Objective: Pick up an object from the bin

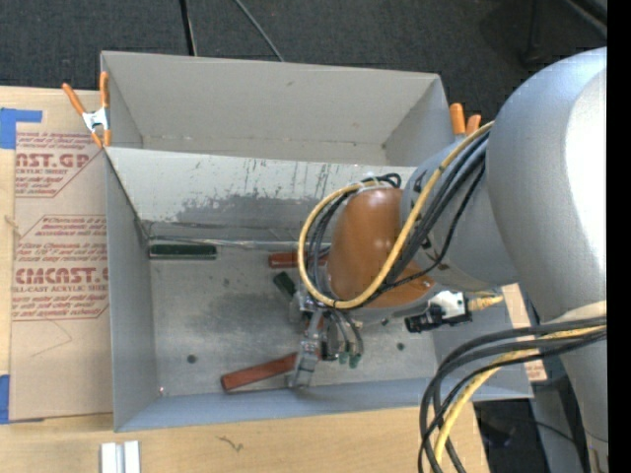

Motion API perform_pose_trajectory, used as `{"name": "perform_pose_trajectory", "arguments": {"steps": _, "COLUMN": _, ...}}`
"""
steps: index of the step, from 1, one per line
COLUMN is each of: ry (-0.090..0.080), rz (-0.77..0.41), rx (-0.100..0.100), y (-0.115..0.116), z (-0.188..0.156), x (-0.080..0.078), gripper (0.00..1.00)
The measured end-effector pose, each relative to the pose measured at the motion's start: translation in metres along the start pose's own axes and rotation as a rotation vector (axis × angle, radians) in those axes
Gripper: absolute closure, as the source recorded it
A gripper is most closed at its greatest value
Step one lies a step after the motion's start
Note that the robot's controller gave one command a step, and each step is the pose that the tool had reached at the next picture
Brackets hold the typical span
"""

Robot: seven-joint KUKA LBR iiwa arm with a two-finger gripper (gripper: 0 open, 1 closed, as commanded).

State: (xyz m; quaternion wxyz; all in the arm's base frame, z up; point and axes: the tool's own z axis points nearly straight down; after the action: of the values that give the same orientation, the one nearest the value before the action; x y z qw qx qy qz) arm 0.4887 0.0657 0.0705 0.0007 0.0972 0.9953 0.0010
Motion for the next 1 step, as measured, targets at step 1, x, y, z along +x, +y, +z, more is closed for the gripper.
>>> {"name": "perform_pose_trajectory", "arguments": {"steps": 1, "ry": 0.002, "rz": 0.001, "rx": 0.001, "y": -0.0005, "z": 0.0006, "x": 0.0004, "gripper": 1.0}}
